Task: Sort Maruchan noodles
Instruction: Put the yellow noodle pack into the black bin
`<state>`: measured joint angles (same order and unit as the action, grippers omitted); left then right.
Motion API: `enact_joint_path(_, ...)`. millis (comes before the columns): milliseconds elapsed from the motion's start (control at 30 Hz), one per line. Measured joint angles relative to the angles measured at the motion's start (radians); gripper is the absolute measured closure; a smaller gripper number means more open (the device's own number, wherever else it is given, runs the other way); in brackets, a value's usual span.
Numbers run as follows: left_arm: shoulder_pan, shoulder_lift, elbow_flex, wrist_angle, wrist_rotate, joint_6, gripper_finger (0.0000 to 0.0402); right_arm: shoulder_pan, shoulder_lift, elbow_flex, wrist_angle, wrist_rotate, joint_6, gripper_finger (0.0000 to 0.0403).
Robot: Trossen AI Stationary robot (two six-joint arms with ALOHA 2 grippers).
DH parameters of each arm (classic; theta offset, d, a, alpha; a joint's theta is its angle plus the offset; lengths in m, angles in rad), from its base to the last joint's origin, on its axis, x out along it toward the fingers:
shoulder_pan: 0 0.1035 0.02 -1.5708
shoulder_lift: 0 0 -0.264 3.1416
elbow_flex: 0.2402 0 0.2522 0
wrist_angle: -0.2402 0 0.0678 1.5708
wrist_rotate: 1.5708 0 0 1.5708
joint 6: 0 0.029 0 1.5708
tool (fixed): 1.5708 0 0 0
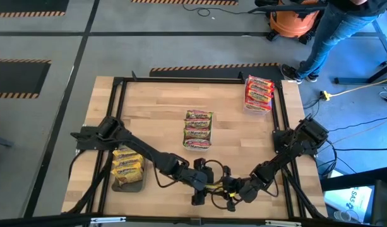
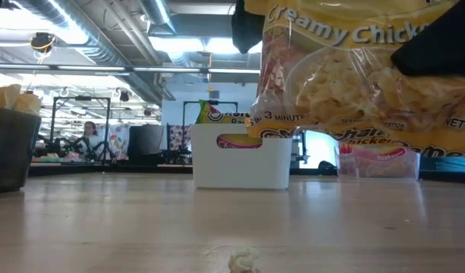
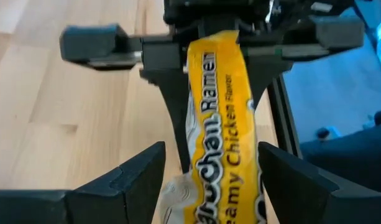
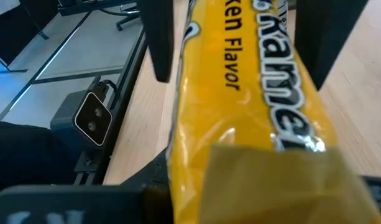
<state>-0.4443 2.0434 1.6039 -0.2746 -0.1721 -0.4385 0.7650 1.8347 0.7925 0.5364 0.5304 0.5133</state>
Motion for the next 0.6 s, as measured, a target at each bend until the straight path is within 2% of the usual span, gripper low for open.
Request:
enact_joint_path(333, 0.004, 0.044, 0.001, 0.002, 0.077, -0.006, 0.0211, 0.000, 0.000, 0.000, -0.001, 0.000, 0.002, 0.0297)
enact_joint_path(600, 0.004, 0.052, 0.000, -0.001, 0.080, -0.001, 0.0277, 0.000, -0.001, 0.000, -0.006, 0.000, 0.005, 0.0297)
